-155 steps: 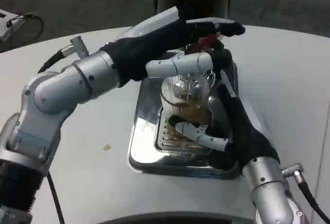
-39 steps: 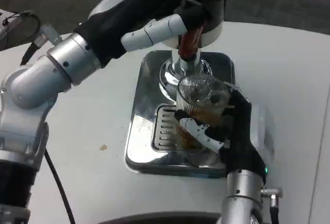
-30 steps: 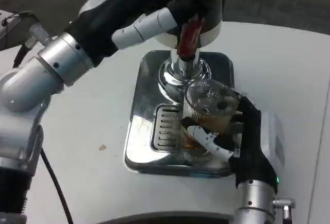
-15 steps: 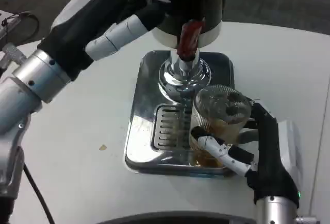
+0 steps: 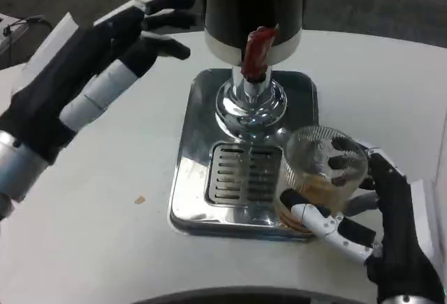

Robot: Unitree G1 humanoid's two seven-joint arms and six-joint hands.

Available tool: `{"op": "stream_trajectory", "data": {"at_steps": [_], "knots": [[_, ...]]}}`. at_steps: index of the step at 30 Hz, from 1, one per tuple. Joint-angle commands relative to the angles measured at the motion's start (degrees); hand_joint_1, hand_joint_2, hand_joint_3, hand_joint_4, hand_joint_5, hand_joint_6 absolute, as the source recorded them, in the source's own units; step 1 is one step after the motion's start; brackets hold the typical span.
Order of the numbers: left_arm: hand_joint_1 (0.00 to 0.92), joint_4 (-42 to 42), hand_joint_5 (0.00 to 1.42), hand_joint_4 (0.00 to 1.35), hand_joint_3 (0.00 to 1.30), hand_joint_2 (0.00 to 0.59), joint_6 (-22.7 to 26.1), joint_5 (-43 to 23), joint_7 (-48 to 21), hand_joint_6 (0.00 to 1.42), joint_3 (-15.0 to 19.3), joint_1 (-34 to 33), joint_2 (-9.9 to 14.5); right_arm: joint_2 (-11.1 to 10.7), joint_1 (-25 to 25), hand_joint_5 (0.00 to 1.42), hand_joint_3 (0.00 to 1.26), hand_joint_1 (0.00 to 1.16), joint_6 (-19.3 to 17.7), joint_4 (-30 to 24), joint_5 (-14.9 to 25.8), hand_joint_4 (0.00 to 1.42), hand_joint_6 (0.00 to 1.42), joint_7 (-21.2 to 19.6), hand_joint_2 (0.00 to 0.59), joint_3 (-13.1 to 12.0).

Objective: Grasp the cup under the faucet to collect the drink, then remove the cup.

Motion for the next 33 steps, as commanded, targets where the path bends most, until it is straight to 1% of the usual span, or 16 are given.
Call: {"op": "stream_trajectory", "data": {"at_steps": [1,2,5,6,10,13,16,20,26,31,33], "knots": [[0.000,-3.68,0.40,0.25,0.25,0.034,0.85,-0.43,1.82,0.30,2.32,7.59,0.12,-0.63,3.71,0.88,0.68,0.79,-2.08,-4.85,-0.76,0.83,0.76,1.38,0.246,0.38],[0.000,-4.28,0.40,0.25,0.25,0.034,0.84,-0.33,2.13,0.30,2.67,9.07,0.00,-1.01,4.30,0.89,0.68,0.79,-2.27,-5.58,-1.12,0.83,0.77,1.77,0.246,0.41],[0.000,-5.69,0.40,0.25,0.25,0.034,0.61,0.08,3.19,0.30,3.36,13.48,-0.49,-1.20,5.76,0.90,0.68,0.79,-2.50,-7.32,-1.25,0.84,0.77,2.68,0.241,0.46],[0.000,-5.97,0.41,0.25,0.25,0.035,0.47,0.27,3.48,0.30,3.42,14.48,-0.53,-0.93,5.99,0.91,0.69,0.79,-2.38,-7.71,-0.91,0.84,0.78,3.00,0.240,0.41],[0.000,-6.18,0.40,0.25,0.24,0.038,-1.40,4.03,4.73,0.29,2.83,19.80,-0.04,-0.52,5.93,0.91,0.69,0.79,-2.15,-9.32,-1.06,0.84,0.80,3.98,0.240,0.25],[0.000,-6.36,0.34,0.20,0.22,0.041,-1.39,6.90,4.56,0.26,1.64,22.47,0.81,-1.02,5.71,0.91,0.70,0.79,-2.06,-10.28,-0.92,0.85,0.80,5.36,0.244,-0.47],[0.000,-6.72,0.32,0.19,0.21,0.042,-2.15,8.77,4.89,0.24,0.78,24.19,0.79,-1.76,5.68,0.91,0.70,0.79,-2.04,-11.23,-0.55,0.85,0.80,6.90,0.244,-1.71],[0.000,-7.12,0.32,0.18,0.21,0.042,-3.30,10.28,5.80,0.24,0.17,25.79,0.09,-2.03,5.84,0.92,0.70,0.79,-2.25,-12.18,0.24,0.85,0.80,8.51,0.245,-2.99],[0.000,-8.08,0.28,0.16,0.21,0.050,-6.30,13.83,7.74,0.22,-1.14,28.51,0.05,-3.67,6.79,0.94,0.72,0.80,-2.72,-14.04,0.87,0.86,0.81,12.07,0.244,-2.88],[0.000,-8.74,0.23,0.13,0.19,0.055,-9.62,17.96,8.50,0.21,-2.43,30.67,0.62,-4.87,7.44,0.95,0.72,0.81,-3.09,-15.26,1.61,0.87,0.82,14.22,0.240,-2.93],[0.000,-9.21,0.21,0.11,0.19,0.061,-10.53,19.21,8.83,0.20,-2.74,31.39,0.68,-5.36,8.13,0.96,0.72,0.81,-3.66,-16.01,1.43,0.87,0.83,14.71,0.240,-2.47]]}}
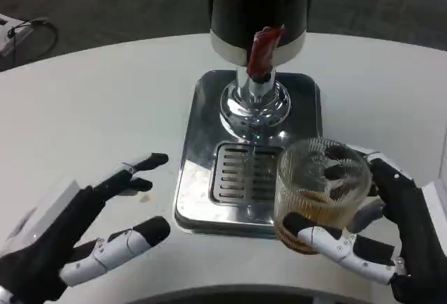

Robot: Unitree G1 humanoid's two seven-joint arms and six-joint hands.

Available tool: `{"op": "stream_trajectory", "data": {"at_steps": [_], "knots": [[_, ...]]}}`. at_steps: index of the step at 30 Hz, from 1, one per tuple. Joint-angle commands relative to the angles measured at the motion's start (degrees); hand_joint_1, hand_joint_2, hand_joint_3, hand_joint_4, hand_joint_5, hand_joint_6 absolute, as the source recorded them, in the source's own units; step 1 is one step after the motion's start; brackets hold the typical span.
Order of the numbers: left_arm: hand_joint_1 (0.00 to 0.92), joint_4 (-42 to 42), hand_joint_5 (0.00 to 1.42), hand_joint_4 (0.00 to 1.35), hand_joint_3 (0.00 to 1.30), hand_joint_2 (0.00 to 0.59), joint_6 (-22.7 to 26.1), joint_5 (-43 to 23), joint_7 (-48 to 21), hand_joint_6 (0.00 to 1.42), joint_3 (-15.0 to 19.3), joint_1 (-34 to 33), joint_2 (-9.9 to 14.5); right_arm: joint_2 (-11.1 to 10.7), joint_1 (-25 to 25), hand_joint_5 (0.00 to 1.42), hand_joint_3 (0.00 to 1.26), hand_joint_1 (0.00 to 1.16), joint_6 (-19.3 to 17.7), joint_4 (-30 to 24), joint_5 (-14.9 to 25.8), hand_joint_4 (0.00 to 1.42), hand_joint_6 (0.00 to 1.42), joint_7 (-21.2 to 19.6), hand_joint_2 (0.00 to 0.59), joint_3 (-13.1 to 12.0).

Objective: Grasp the cup under the faucet to collect the drink, then remove the cup.

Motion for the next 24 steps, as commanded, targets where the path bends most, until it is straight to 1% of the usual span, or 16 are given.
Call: {"op": "stream_trajectory", "data": {"at_steps": [1,3,7,10,15,19,24], "knots": [[0.000,-1.53,0.20,0.10,0.18,0.062,-2.95,3.35,1.17,0.20,-1.33,2.18,0.82,-0.83,1.33,0.96,0.72,0.81,-3.34,-3.63,0.45,0.87,0.83,1.27,0.240,0.75],[0.000,-2.07,0.15,0.07,0.16,0.070,-3.87,4.53,1.33,0.20,-1.77,2.69,1.03,-1.46,1.80,0.97,0.72,0.81,-3.95,-3.95,0.53,0.87,0.83,1.90,0.241,1.02],[0.000,-4.07,0.08,0.00,0.12,0.079,-6.10,7.84,2.12,0.17,-2.30,3.73,1.24,-1.96,2.30,0.97,0.72,0.81,-4.73,-4.76,0.78,0.87,0.84,2.93,0.243,0.90],[0.000,-6.06,0.06,0.00,0.11,0.081,-6.93,9.34,2.05,0.15,-2.67,4.45,1.53,-2.43,2.58,0.97,0.72,0.81,-5.27,-5.32,1.22,0.87,0.84,3.78,0.242,0.74],[0.000,-8.33,0.03,0.00,0.10,0.083,-6.61,10.84,1.72,0.13,-2.92,5.61,1.95,-3.08,3.53,0.98,0.72,0.81,-6.50,-6.15,1.77,0.88,0.84,4.67,0.240,0.44],[0.000,-10.58,0.01,0.00,0.09,0.085,-6.38,12.55,1.77,0.11,-3.14,7.01,2.16,-4.94,5.62,0.99,0.72,0.81,-7.66,-7.87,2.98,0.88,0.85,6.20,0.240,-0.83],[0.000,-13.01,0.00,0.00,0.08,0.089,-6.13,13.59,1.95,0.10,-2.82,9.13,2.14,-6.29,8.86,1.00,0.73,0.81,-9.31,-9.98,4.84,0.88,0.85,7.55,0.240,-1.88]]}}
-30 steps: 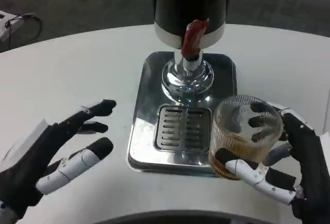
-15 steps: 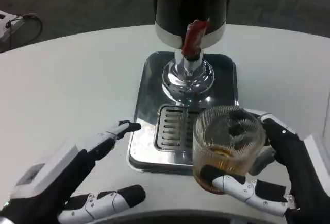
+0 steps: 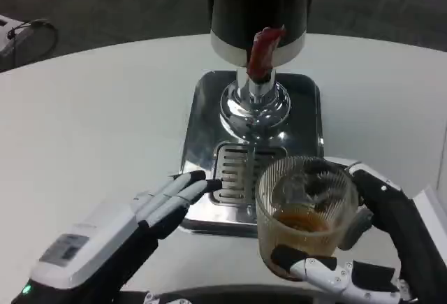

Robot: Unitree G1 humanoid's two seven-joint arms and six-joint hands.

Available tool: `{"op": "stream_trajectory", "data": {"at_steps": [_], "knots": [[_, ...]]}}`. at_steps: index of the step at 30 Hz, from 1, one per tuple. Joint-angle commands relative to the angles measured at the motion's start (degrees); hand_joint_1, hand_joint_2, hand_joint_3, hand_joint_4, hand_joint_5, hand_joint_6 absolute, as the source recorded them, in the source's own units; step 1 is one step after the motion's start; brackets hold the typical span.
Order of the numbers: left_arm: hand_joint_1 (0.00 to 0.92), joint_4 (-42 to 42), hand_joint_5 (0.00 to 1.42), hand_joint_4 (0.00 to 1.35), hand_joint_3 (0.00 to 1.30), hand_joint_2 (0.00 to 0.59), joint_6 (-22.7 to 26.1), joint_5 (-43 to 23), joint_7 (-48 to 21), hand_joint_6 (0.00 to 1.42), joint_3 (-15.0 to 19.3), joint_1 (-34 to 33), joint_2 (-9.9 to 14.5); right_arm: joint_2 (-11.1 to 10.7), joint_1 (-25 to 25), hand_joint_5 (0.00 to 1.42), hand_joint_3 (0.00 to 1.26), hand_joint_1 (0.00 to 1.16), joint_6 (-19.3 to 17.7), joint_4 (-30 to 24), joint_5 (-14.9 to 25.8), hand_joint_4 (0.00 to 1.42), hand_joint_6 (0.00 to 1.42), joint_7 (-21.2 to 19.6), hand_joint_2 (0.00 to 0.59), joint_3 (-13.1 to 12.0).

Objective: Grasp the cup under the faucet to collect the drink, then remove the cup.

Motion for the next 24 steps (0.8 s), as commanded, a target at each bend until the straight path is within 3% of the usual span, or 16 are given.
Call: {"op": "stream_trajectory", "data": {"at_steps": [1,11,24], "knots": [[0.000,-2.78,0.00,0.00,0.07,0.089,0.16,1.16,0.42,0.10,0.55,2.86,0.19,-0.94,3.00,1.00,0.74,0.81,-4.27,-3.57,2.11,0.88,0.85,0.83,0.240,-1.10],[0.000,-8.80,0.00,0.00,0.00,0.089,1.76,3.36,0.44,0.06,2.37,5.35,-0.20,-1.21,3.84,1.00,0.75,0.81,-5.42,-4.31,2.99,0.89,0.87,2.09,0.240,-2.12],[0.000,-9.49,0.00,0.00,0.00,0.089,3.58,4.44,0.43,0.04,2.00,5.84,-0.28,-1.65,4.78,1.01,0.75,0.81,-5.79,-5.26,4.07,0.89,0.88,3.38,0.240,-3.23]]}}
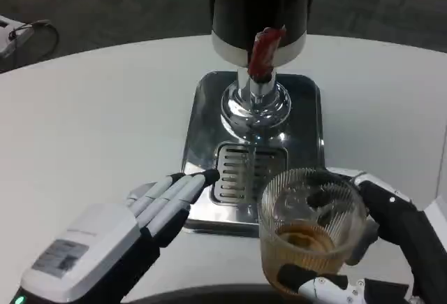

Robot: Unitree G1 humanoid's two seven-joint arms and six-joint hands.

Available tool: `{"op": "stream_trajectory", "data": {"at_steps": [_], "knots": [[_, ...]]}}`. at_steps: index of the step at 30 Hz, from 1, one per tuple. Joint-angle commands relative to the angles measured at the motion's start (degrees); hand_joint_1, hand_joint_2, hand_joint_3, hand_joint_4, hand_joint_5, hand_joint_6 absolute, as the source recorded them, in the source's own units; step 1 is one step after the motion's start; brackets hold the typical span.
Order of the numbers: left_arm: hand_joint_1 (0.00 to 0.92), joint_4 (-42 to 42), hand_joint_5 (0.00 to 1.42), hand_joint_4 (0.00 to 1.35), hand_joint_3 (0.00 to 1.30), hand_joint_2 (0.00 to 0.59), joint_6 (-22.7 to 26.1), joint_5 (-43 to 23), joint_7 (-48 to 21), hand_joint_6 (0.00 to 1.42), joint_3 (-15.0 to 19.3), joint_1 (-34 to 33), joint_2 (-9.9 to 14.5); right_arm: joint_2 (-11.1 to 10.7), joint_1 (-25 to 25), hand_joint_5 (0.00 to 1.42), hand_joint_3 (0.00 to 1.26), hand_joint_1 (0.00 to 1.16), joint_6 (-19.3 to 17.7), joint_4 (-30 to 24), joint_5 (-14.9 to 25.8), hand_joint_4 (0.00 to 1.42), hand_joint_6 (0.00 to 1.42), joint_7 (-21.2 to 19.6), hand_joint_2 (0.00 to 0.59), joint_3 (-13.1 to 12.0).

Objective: Grasp the cup under the faucet to collect the drink, then remove the cup.

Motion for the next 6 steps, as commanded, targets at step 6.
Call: {"op": "stream_trajectory", "data": {"at_steps": [6], "knots": [[0.000,-0.83,0.00,0.00,0.00,0.089,1.53,1.84,0.35,0.04,-0.35,0.86,-0.66,0.03,0.52,1.01,0.75,0.81,-2.95,-2.16,1.53,0.89,0.89,0.39,0.240,-0.73]]}}
